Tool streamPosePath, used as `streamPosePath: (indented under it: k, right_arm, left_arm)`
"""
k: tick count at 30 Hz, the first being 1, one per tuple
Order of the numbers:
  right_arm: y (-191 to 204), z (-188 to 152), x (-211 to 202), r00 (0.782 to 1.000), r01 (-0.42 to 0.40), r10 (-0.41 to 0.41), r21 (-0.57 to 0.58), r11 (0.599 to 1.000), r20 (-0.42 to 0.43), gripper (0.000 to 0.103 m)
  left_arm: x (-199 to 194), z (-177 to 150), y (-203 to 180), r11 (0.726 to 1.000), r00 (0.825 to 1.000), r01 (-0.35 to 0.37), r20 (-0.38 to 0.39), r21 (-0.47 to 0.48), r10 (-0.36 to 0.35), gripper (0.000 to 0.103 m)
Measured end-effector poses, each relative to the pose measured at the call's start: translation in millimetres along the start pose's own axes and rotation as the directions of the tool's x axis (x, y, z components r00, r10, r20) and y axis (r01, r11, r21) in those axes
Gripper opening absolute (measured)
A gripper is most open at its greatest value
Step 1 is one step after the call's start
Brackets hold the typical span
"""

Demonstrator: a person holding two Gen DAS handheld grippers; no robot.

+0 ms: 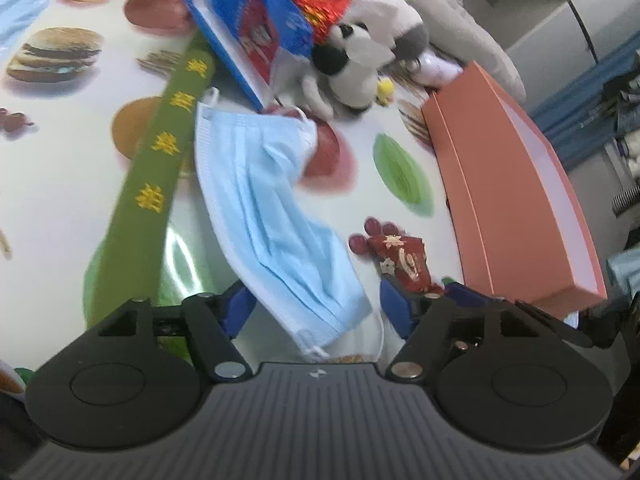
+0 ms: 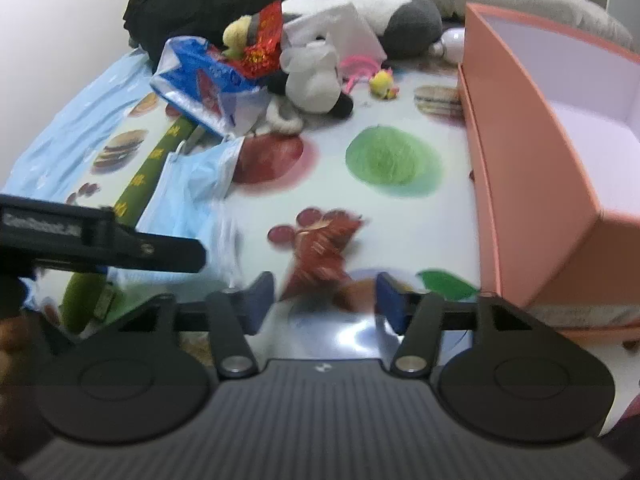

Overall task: Organize soft objects
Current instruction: 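Lift the blue mask with the left gripper while the right gripper lifts the red wrapper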

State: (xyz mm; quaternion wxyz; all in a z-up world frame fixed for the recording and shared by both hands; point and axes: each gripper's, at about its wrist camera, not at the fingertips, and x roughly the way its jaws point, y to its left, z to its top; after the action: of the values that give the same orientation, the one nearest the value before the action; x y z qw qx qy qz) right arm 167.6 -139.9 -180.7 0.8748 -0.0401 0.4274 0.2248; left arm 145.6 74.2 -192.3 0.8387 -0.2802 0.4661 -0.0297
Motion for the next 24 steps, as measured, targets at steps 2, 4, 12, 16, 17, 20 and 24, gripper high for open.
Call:
streamPosePath:
  k: [2,4,12,16,17,20,24]
  right_arm:
    - [1,2,2,1.0,0.025,-0.025,-0.011,1.0,0.013,0.065]
    - [2,5,5,0.999,0.027,-0.027,-0.013,1.0,0.022,0.065]
    - [9,9,18,1.0,0.016,-0.016,-0.016,1.0,0.011,0.054]
    - [13,8,23,1.0,0.005,-0.005,-0.035,0.999,-0.002,0.04]
    - [14,8,23,1.0,0.001,-0.002,-0.042,0.999,-0.005,0.04]
    - [16,8,24,1.0,-0.016,0.015,-0.049,0.999,-0.015,0.038]
    - [19,6,23,0.999,-0.035,0.034,-0.053,0.998,-0.016,0.038]
  left_arm:
    - [-5,2,2,1.0,1.0,-0.01,0.024,-0.004,0.01,0.077]
    - [-4,8,1,1.0,0.999,-0.027,0.04,0.0,0.027,0.077]
    - [3,22,0,0.997,0.996,-0.066,0.068,0.029,0.064,0.077]
    - [8,27,-10,0.993,0.992,-0.086,0.099,0.083,0.077,0.076]
    - [9,27,-12,0.992,0.992,-0.09,0.1,0.093,0.081,0.076]
    - [18,29,-15,0.987,0.991,-0.105,0.094,0.118,0.094,0.07]
    - [31,29,-18,0.982,0.991,-0.128,0.067,0.137,0.12,0.051]
